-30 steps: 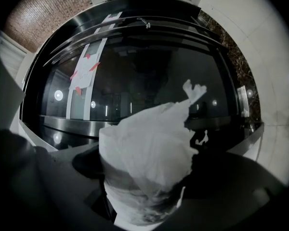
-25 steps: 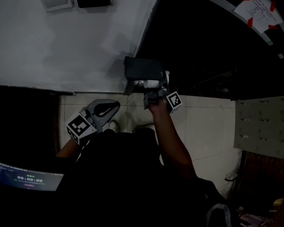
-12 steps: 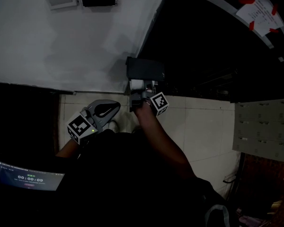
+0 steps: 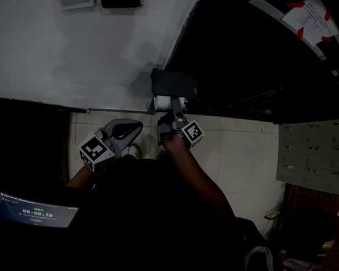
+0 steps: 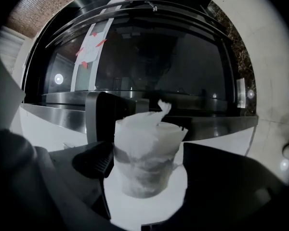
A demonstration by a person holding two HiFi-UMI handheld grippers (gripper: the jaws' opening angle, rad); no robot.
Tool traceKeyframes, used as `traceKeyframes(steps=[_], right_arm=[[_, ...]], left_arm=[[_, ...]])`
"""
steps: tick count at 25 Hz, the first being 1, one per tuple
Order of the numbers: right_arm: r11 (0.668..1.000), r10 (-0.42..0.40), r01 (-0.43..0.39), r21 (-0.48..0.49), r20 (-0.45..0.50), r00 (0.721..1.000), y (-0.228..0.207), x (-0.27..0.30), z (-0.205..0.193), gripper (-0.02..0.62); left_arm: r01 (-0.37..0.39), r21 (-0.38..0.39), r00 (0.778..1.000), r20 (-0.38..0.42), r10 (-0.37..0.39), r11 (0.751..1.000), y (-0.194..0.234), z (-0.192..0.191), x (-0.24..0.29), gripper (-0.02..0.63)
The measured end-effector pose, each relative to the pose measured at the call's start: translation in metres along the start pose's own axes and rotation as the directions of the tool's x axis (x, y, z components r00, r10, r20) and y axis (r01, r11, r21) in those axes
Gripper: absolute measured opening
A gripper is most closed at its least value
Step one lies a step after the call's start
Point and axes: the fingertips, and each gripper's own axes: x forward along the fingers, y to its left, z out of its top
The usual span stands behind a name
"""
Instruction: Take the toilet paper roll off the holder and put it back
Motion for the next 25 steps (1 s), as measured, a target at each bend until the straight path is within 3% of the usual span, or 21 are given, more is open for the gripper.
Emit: traceKeyframes(steps=[6, 9, 11, 16, 18, 19, 21, 23, 25], right_arm=[[0.999, -0.015, 0.012, -0.031, -0.092, 0.996, 0.001, -0.034, -0.016, 0.469], [0.993, -0.011, -0.009, -0.117, -0.165, 0.986, 0.005, -0.051, -0.022, 0.469], [0.972, -0.001, -0.049, -0.232, -0.211, 0.978, 0.011, -0.056, -0.021, 0.469], [0.878, 0.041, -0.168, -0.448, -0.279, 0.959, 0.045, -0.056, -0.021, 0.469], [0.792, -0.009, -0.174, -0.585, -0.296, 0.955, 0.050, -0.059, -0.019, 0.469], [0.721, -0.031, -0.192, -0.666, -0.308, 0.951, 0.055, -0.059, -0.020, 0.469], [0.541, -0.051, -0.264, -0.798, -0.344, 0.938, 0.069, -0.062, -0.028, 0.469], [0.353, -0.047, -0.358, -0.865, -0.398, 0.916, 0.085, -0.066, -0.042, 0.469], [0.212, -0.052, -0.430, -0.878, -0.450, 0.892, 0.102, -0.070, -0.058, 0.469]], left_arm=[[0.009, -0.004, 1.000, -0.007, -0.009, 1.000, -0.001, 0.002, 0.003, 0.000], [0.010, 0.005, 1.000, -0.006, -0.010, 1.000, 0.002, 0.001, 0.004, 0.000], [0.012, 0.002, 1.000, -0.009, -0.012, 1.000, 0.002, 0.001, 0.005, 0.000], [0.017, -0.005, 1.000, -0.018, -0.017, 1.000, 0.001, 0.001, 0.008, 0.000], [0.019, -0.002, 1.000, -0.018, -0.019, 1.000, 0.000, 0.001, 0.010, 0.000], [0.020, -0.004, 1.000, -0.019, -0.020, 1.000, 0.000, 0.002, 0.010, 0.000], [0.022, -0.001, 1.000, -0.017, -0.022, 1.000, 0.000, 0.002, 0.011, 0.000], [0.025, -0.006, 1.000, -0.018, -0.025, 1.000, 0.000, 0.002, 0.011, 0.000], [0.028, -0.002, 0.999, -0.017, -0.028, 1.000, 0.001, 0.000, 0.010, 0.000]])
